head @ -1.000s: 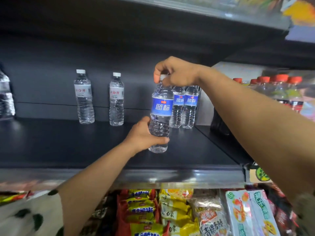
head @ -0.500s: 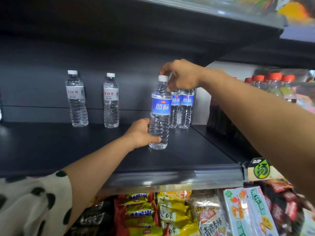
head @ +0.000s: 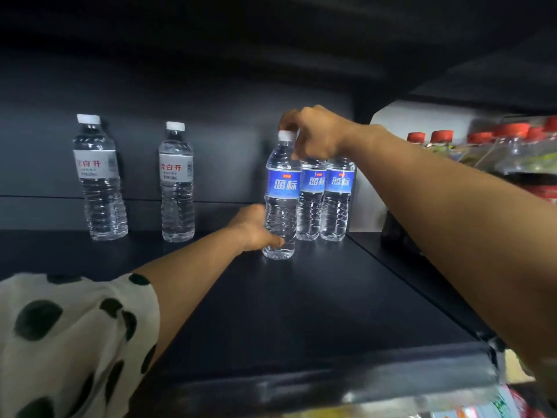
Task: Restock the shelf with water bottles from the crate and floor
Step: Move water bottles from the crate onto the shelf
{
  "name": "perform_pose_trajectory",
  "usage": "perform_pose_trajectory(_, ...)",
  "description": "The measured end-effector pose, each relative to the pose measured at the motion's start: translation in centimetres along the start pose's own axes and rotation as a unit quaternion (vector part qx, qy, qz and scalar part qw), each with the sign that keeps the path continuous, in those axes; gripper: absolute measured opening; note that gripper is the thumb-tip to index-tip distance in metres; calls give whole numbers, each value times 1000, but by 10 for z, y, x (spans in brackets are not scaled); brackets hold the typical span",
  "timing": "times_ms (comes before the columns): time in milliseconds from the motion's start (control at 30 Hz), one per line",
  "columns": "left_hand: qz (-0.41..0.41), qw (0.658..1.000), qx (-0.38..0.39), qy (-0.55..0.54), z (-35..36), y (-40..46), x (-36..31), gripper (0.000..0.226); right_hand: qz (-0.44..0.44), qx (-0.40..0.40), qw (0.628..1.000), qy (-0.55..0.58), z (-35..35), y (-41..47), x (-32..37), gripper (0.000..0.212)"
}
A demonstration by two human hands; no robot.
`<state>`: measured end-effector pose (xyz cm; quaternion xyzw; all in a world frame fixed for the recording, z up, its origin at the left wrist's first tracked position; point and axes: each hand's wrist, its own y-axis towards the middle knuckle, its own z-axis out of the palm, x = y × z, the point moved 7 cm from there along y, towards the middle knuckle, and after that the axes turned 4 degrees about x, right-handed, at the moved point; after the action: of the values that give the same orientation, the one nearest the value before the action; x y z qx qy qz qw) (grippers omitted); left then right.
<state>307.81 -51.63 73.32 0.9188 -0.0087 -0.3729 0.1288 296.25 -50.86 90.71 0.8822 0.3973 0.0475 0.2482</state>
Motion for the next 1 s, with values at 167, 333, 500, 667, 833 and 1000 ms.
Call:
perform_pose_trajectory(167,2,1000,-5,-1,0,29,10,39,6,9,1000,-14,10,21,-12,42)
perform_pose_trajectory(333,-5,1000,-14,-14,1,50,18,39,10,21,999,-32,16,37,-21,40)
perform_pose_trajectory(500,-9,1000,-13,-8,2,63,19,38,14,15,998,-52,21,47,-26,41)
perform_pose_trajectory(667,-15,999,-26,16,2,68,19,39,21,11,998,-64,25,51,-32,41)
perform_pose_trajectory(833,-22,999,-30,34,1,70,18,40,24,10,998,-54,26,54,-36,43)
perform_pose_trajectory(1000,-24,999,-33,29,2,73,19,41,27,3,998,-50,32,60,-40,47)
